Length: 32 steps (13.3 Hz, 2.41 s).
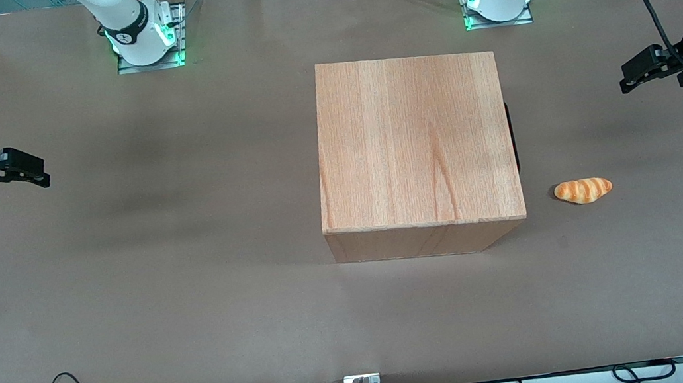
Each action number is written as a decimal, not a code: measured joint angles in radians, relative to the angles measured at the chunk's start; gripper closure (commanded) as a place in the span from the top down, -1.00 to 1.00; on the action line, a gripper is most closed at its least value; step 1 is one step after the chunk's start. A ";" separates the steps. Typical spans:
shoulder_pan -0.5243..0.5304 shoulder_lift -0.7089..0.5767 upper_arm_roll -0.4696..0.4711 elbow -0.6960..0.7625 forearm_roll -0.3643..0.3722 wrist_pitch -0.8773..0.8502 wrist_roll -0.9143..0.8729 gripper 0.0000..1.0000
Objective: Open top drawer with left arm
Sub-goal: 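Move the left gripper toward the black drawer handle on the wooden box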
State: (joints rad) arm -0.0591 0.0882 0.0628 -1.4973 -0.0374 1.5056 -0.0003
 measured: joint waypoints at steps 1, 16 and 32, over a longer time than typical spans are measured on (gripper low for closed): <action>0.000 0.000 0.000 0.000 0.000 0.000 0.000 1.00; -0.026 0.107 -0.008 -0.021 -0.005 -0.027 0.000 1.00; -0.020 0.234 -0.003 -0.013 -0.220 -0.066 0.001 1.00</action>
State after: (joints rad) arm -0.0793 0.3220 0.0595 -1.5107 -0.2574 1.4401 0.0006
